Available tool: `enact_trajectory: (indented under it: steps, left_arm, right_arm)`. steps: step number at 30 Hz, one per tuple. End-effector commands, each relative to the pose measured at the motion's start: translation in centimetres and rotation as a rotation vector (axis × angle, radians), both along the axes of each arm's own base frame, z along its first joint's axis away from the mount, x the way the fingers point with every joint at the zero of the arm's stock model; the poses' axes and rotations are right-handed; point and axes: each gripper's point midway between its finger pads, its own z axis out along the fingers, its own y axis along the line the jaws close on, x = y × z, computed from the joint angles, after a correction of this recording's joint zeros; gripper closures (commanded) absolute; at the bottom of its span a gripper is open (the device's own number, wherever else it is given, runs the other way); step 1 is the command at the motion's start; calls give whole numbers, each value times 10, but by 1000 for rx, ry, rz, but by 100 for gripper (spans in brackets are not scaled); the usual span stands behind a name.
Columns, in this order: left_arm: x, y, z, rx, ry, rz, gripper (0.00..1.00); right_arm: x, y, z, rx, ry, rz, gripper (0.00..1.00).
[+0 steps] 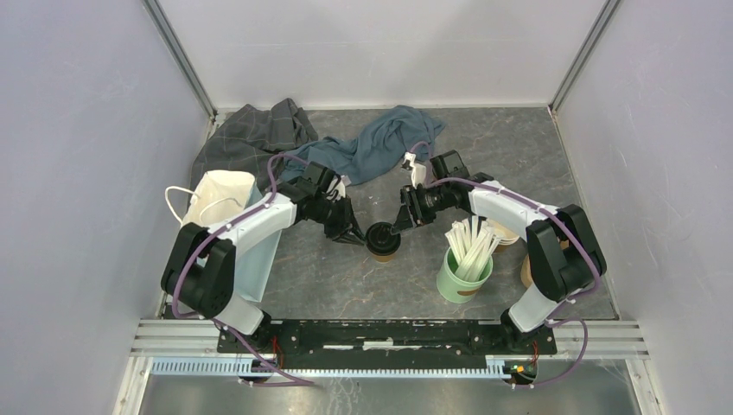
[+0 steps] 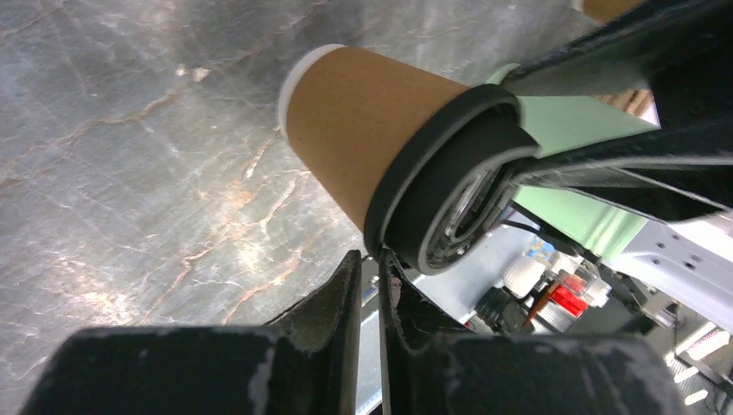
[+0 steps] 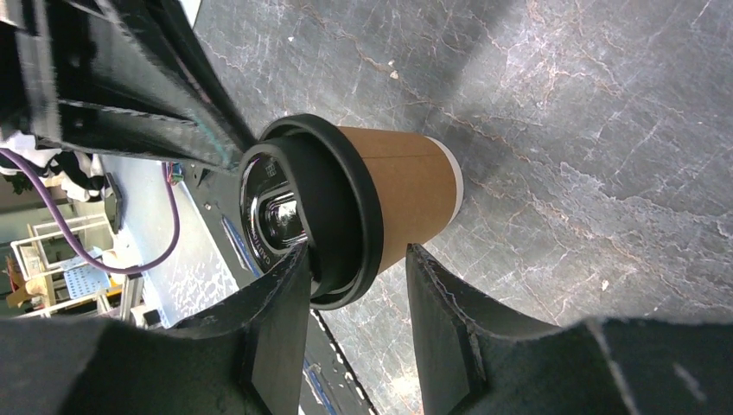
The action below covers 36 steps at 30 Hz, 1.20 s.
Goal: Pack the takeout coffee
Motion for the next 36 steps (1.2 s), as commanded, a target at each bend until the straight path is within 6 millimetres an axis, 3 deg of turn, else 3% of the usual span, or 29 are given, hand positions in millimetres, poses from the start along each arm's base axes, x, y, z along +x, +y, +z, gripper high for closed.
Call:
enact_trajectory:
  steps: [1,7,10,13,17,20,23,28,32,36]
  left_arm:
    - [-42,69,-80,375,115,-20,84]
    - [-70,93,-116,487,191,0,84]
    - [-67,84,-119,438,188,-19,83]
    - [-37,61,-82,343,71,-21,79]
    - [0,31,-15,207,-93,-49,62]
    - [13,18,26,119,-187,-63,48]
    - [18,12,52,74,-238,-76,40]
    - [31,-6,67,-17,-274,-76,25]
    - [43,-24,52,-59,-228,-99,23]
    - [55,-31,42,-52,-216,-113,27]
  right_arm:
    - [-7,-30,-56,-195,6,-42,52]
    - [-17,-46,-86,-273,30,-63,52]
    - [-18,-55,-93,-328,39,-62,53]
    - [-7,-40,-64,-257,-2,-32,52]
    - [1,-13,-21,-109,-28,57,49]
    - [3,-3,-7,-54,-38,114,48]
    - [8,-2,-5,-60,-61,129,48]
    - [10,3,1,-38,-76,145,46]
    - [18,3,8,-59,-75,107,39]
    - [31,0,24,-99,-75,9,24]
